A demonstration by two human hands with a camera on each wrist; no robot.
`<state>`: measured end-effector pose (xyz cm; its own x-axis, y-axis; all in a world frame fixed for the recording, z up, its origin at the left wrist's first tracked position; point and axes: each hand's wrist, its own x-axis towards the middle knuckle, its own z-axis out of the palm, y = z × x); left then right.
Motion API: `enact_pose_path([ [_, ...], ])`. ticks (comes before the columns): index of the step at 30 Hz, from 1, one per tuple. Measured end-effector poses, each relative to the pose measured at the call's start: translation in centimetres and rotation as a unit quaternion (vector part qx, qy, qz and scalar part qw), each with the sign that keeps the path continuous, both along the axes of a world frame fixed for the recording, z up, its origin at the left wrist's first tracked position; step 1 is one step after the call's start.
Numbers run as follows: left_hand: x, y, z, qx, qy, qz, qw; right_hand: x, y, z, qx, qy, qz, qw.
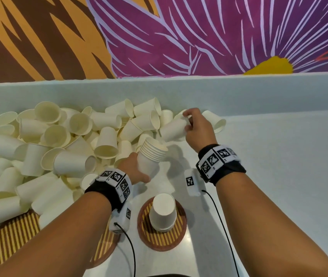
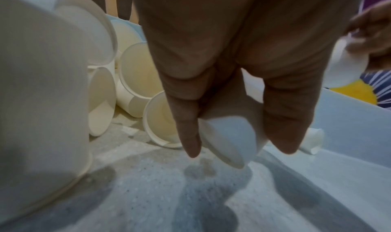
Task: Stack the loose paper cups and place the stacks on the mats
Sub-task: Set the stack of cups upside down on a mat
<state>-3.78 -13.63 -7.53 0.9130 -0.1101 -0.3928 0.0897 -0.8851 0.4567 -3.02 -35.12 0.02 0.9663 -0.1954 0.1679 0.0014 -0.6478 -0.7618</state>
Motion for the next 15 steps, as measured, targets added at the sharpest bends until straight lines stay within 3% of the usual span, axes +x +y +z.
enact_pose_path([
  [6, -0.9, -0.4, 1.2, -0.047, -0.030, 0.009, 0.998, -1.9, 2.6, 2.7, -0.026, -0.027, 0.092, 0.995],
  [12, -2.4, 0.2, 2.7, -0.110, -0.090, 0.020, 0.990, -3.8, 4.7, 1.6, -0.034, 0.062, 0.189, 0.980],
  [15, -2.9, 0.8, 3.3, -0.161, -0.113, 0.047, 0.979, -3.8, 4.9, 1.8, -0.097, 0.055, 0.184, 0.977],
])
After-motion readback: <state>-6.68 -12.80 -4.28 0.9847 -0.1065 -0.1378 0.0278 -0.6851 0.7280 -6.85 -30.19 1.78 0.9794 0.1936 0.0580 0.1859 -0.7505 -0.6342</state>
